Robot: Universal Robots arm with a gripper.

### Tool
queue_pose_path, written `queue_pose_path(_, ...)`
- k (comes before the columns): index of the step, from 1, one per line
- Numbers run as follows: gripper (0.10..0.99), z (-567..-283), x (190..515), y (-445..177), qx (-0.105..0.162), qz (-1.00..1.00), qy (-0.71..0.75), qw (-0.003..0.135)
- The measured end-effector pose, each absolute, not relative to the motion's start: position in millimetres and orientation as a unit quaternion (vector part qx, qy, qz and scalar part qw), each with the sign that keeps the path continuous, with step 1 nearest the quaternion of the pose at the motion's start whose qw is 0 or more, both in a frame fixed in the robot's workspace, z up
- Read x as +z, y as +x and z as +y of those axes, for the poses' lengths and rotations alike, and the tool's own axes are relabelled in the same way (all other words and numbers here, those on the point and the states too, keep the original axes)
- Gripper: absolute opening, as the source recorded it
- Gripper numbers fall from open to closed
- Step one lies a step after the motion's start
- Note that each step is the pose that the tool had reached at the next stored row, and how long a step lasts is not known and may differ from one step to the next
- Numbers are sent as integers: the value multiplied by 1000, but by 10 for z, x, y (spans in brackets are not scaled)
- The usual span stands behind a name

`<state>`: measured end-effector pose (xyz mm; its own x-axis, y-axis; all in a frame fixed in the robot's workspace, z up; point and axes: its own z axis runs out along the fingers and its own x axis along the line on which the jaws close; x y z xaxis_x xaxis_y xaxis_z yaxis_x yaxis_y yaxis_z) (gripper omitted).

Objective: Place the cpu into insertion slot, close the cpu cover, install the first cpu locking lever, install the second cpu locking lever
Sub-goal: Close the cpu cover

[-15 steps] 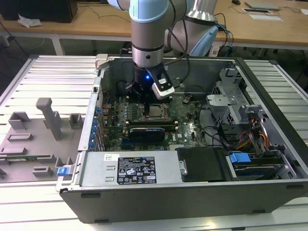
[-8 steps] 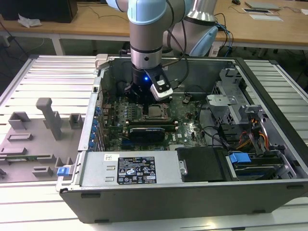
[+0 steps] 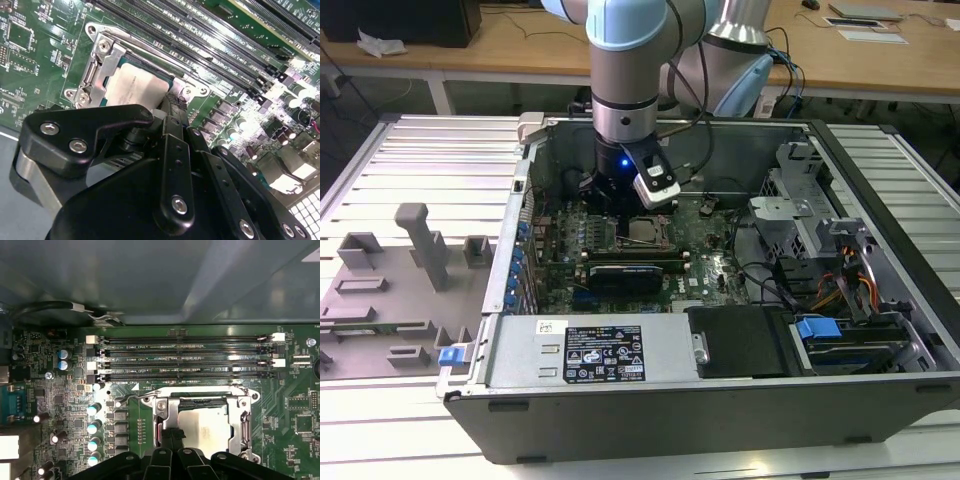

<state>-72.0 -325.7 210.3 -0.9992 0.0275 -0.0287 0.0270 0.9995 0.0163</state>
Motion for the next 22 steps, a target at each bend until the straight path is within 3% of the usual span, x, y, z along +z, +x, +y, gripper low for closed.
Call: queue_pose_path(22,106,-3257,2063,-715,11,1000,-15,14)
